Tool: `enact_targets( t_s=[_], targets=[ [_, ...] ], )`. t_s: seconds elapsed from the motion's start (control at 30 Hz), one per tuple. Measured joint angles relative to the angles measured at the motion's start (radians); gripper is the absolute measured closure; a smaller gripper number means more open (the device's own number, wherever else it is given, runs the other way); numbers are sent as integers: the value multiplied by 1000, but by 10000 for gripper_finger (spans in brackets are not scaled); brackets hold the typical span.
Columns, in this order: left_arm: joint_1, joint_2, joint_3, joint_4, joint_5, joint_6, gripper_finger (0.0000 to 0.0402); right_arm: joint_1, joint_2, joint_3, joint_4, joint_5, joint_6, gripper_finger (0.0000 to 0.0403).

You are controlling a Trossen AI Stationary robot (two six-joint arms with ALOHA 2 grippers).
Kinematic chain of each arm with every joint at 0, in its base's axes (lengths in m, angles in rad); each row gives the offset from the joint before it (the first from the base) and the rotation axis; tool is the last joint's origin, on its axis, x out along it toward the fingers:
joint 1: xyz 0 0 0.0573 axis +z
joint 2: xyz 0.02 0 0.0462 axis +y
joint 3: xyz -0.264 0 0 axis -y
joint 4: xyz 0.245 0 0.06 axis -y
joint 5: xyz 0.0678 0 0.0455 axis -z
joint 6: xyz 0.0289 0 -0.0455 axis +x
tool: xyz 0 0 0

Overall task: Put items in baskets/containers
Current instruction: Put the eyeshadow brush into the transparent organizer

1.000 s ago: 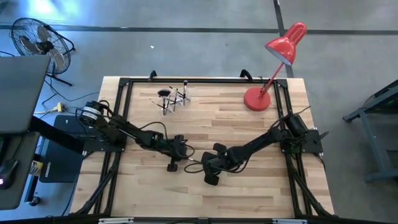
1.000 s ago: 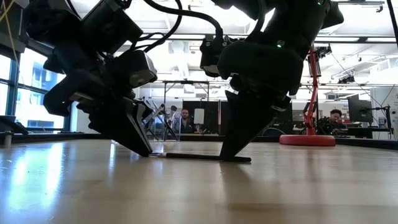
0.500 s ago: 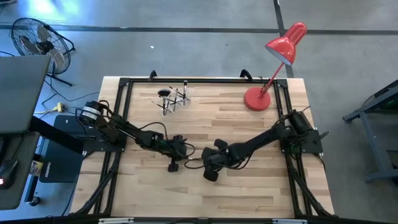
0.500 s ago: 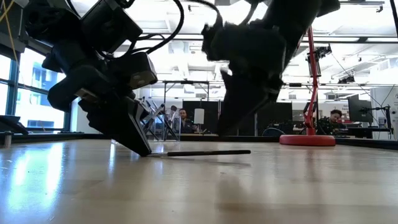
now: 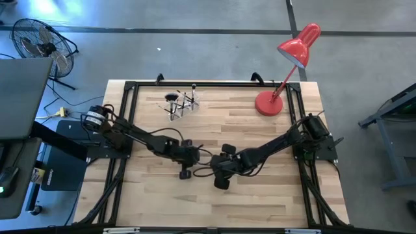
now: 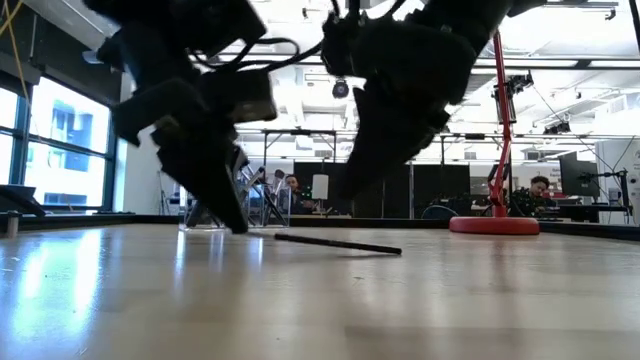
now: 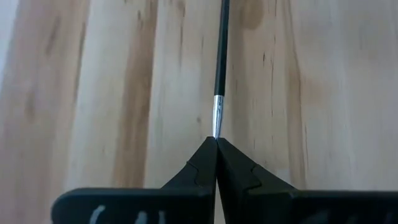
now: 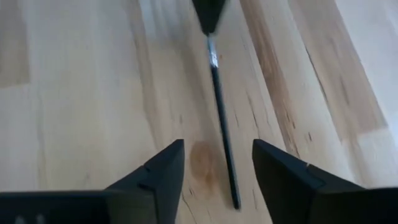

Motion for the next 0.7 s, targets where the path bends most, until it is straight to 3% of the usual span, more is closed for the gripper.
enact_targets(
  t_s=[0.3, 0.47, 0.7],
  targets=[
    [54, -2, 112, -99, 36, 25, 401, 0, 0, 8, 39, 43, -98, 174],
    [67, -3, 169, -149, 105, 24, 401, 1, 0, 8, 12, 103, -114, 169],
    [67, -4, 255, -231, 113, 25, 401, -6, 0, 8, -12, 92, -184, 169]
  ],
)
